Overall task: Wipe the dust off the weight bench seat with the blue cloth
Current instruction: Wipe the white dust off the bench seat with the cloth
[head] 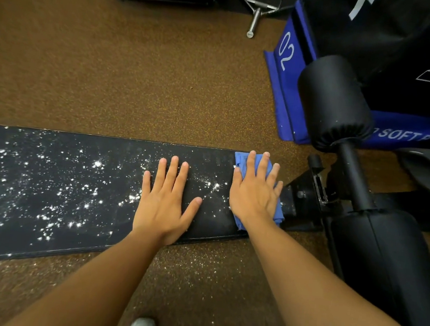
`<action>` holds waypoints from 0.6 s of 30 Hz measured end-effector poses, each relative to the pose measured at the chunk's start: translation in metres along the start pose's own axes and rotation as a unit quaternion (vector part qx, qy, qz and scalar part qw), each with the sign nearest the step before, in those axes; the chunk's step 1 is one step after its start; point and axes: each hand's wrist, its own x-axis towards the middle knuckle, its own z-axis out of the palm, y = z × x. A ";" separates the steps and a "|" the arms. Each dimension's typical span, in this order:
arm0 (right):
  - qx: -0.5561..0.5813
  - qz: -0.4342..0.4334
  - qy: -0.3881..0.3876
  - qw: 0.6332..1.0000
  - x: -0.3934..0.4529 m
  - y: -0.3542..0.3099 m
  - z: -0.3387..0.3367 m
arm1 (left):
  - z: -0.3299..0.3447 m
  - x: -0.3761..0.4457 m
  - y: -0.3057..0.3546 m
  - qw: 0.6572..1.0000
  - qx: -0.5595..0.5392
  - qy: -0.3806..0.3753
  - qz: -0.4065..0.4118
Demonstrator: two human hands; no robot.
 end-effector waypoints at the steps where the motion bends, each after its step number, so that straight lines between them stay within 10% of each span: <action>1: -0.002 -0.004 0.000 1.000 0.002 -0.003 0.000 | 0.000 0.000 0.000 1.000 0.000 0.001 -0.002; 18: -0.053 -0.049 -0.003 0.997 -0.024 0.016 0.000 | -0.002 0.001 -0.001 1.000 0.006 -0.007 -0.012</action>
